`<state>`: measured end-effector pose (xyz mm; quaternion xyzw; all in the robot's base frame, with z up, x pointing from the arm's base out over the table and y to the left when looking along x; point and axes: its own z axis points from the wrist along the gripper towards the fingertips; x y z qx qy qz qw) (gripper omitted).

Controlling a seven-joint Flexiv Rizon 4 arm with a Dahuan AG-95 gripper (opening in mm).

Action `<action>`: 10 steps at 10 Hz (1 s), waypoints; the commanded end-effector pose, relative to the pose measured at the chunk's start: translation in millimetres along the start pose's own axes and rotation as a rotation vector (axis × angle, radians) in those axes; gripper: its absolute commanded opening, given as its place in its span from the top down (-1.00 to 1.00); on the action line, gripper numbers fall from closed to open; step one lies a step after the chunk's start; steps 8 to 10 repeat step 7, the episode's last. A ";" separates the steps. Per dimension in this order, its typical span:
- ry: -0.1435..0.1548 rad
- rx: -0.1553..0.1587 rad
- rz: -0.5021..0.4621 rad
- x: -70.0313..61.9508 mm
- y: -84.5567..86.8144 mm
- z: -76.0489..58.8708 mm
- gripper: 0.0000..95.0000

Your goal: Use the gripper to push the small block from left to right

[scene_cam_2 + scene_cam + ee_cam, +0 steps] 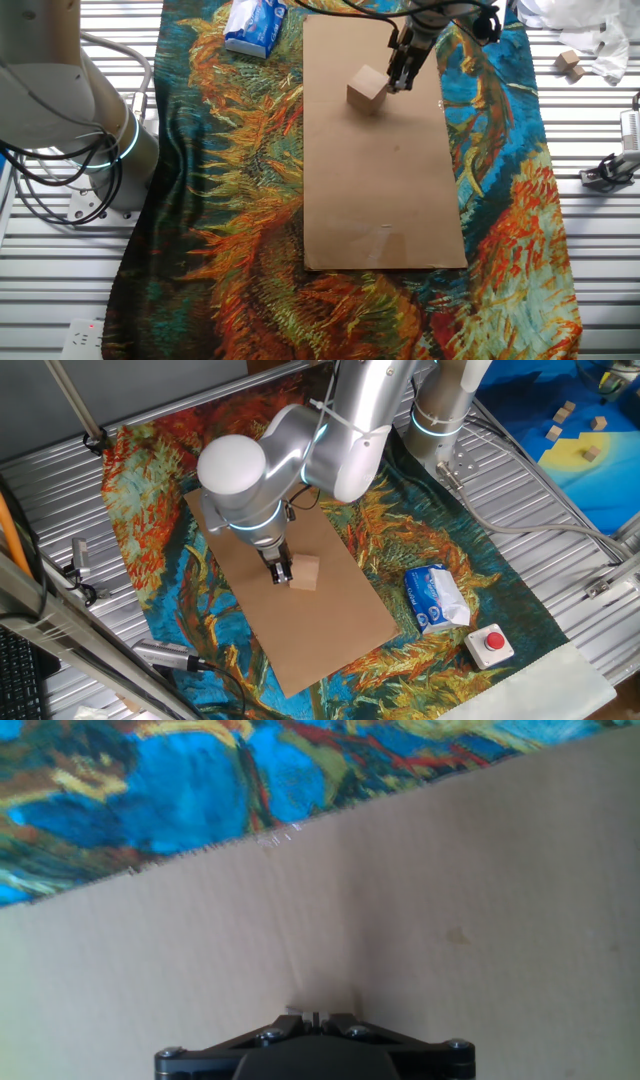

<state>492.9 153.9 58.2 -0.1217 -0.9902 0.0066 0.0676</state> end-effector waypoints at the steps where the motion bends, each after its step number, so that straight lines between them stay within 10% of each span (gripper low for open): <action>1: 0.001 0.000 0.000 -1.1 0.1 2.3 1.00; 10: 0.002 0.000 0.000 -0.8 -0.6 2.8 1.00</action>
